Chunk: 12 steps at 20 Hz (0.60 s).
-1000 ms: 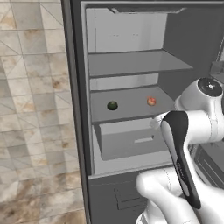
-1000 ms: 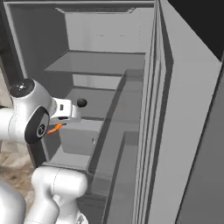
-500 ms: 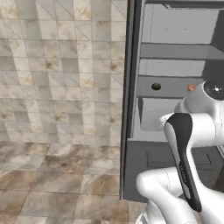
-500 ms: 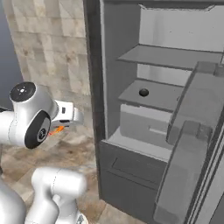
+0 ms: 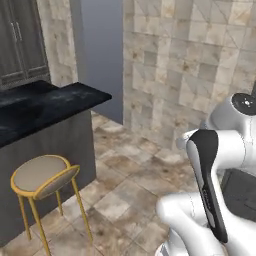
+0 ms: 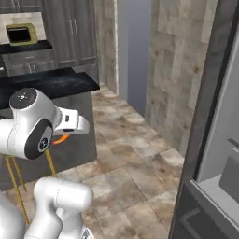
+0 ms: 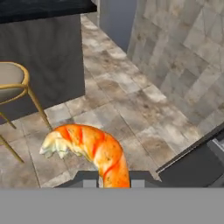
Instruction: Open the fridge, remove the peach, squash, and shrimp, and place them on any counter.
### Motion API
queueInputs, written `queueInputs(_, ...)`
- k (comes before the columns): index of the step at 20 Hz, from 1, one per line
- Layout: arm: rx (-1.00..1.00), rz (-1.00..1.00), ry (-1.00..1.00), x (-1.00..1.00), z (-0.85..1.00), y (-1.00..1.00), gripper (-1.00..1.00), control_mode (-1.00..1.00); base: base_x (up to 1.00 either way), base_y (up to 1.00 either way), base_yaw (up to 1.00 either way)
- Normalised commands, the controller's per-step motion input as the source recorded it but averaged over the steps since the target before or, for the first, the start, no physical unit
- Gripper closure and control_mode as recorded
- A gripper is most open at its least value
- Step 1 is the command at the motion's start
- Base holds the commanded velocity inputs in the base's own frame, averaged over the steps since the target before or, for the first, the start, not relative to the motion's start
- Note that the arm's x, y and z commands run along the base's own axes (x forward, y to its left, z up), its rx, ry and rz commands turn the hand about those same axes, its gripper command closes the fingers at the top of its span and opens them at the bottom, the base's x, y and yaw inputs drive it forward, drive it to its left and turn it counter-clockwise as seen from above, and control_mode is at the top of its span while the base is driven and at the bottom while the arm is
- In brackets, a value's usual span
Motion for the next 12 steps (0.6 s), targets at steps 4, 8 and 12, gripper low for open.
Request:
queueInputs(4,0.0,0.0,0.0,0.0,0.0,0.0,1.0,1.0,-0.3,0.36,0.99)
queueInputs(8,0.0,0.0,0.0,0.0,0.0,0.0,1.0,1.0,-0.04,0.89,0.7)
queueInputs(12,0.0,0.0,0.0,0.0,0.0,0.0,1.0,1.0,0.85,0.55,0.2)
